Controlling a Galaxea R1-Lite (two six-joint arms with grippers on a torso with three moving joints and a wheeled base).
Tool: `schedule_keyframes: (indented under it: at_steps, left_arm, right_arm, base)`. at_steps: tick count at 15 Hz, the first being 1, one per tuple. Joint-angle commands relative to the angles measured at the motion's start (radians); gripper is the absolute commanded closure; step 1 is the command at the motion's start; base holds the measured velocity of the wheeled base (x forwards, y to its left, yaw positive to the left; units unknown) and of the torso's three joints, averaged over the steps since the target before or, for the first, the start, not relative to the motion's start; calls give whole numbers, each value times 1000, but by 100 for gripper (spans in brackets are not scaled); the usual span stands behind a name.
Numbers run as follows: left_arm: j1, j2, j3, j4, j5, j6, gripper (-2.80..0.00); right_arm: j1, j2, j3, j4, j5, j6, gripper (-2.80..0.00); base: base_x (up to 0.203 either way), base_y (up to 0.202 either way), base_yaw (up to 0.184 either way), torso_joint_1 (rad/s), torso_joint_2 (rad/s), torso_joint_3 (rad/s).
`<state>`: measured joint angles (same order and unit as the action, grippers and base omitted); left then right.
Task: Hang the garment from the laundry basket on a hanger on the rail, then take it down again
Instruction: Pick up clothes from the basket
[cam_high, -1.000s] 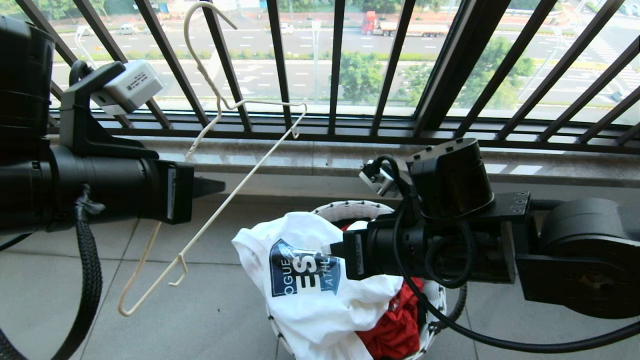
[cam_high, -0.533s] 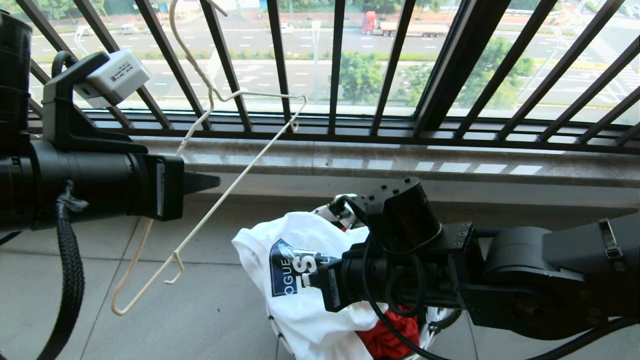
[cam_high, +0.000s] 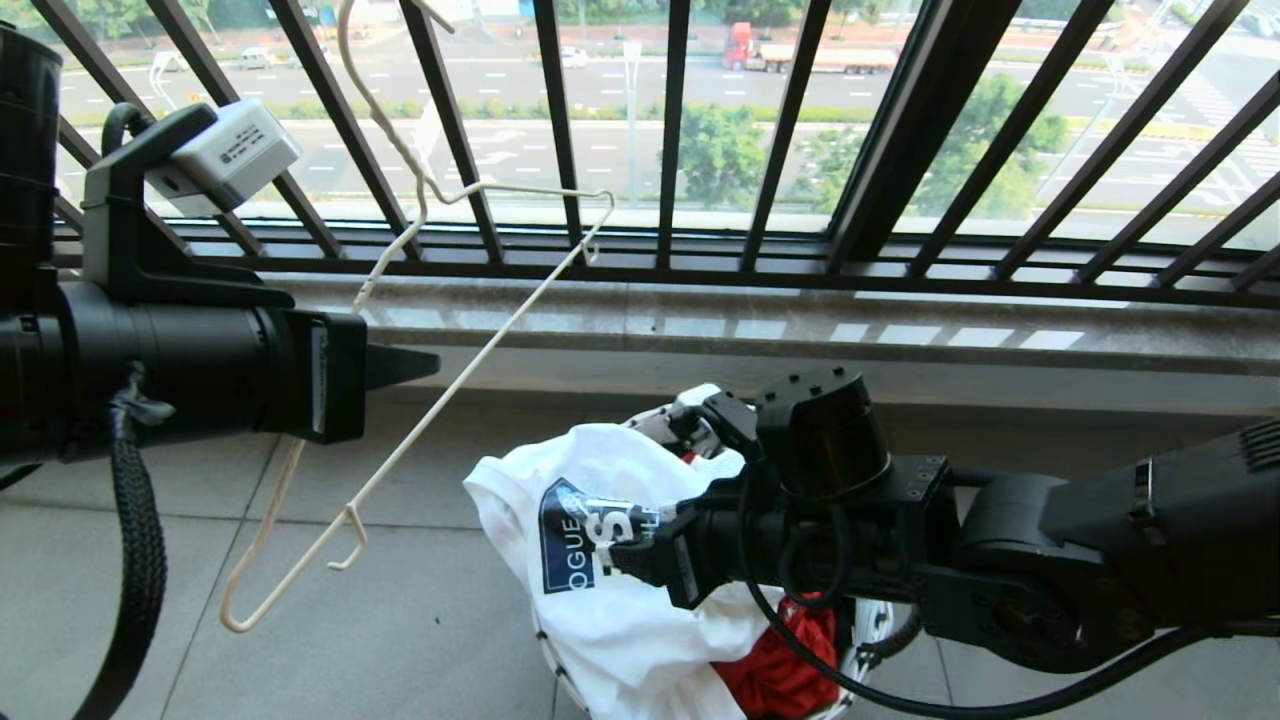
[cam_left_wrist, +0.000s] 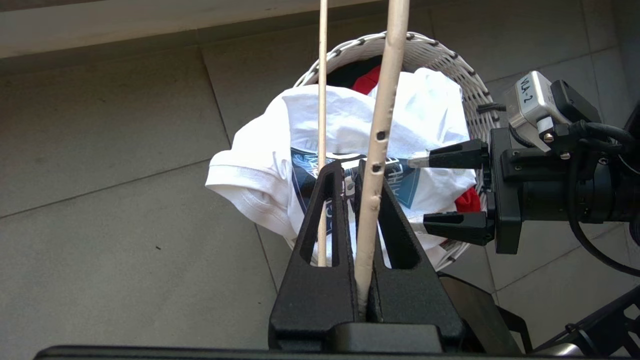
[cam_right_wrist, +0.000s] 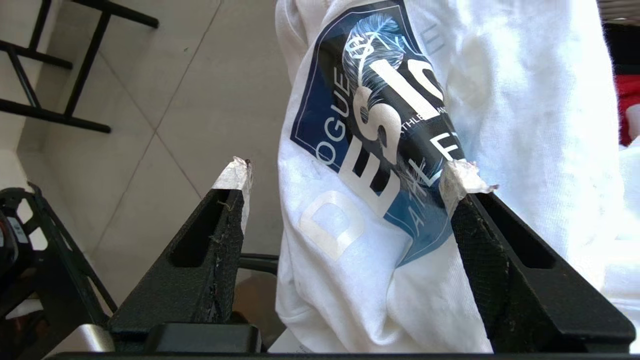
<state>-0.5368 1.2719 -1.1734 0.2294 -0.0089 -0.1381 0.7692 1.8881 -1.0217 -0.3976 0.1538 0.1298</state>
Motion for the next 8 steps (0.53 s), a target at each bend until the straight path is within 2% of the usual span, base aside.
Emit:
schedule_keyframes:
  at_steps: [1, 3, 8]
  left_arm:
    - [0, 1, 1, 1, 0, -1, 0]
    - [0, 4, 1, 1, 0, -2, 0]
    - [0, 4, 4, 1, -2, 0, 0]
  right_arm:
    - [-13, 27, 20, -63, 2, -16, -280]
    - [-14, 58, 23, -108, -3, -16, -280]
    - [-40, 92, 23, -118, -9, -40, -280]
  base:
    - [0, 0, 0, 0, 0, 0]
    - [0, 0, 0, 0, 0, 0]
    - [0, 0, 0, 0, 0, 0]
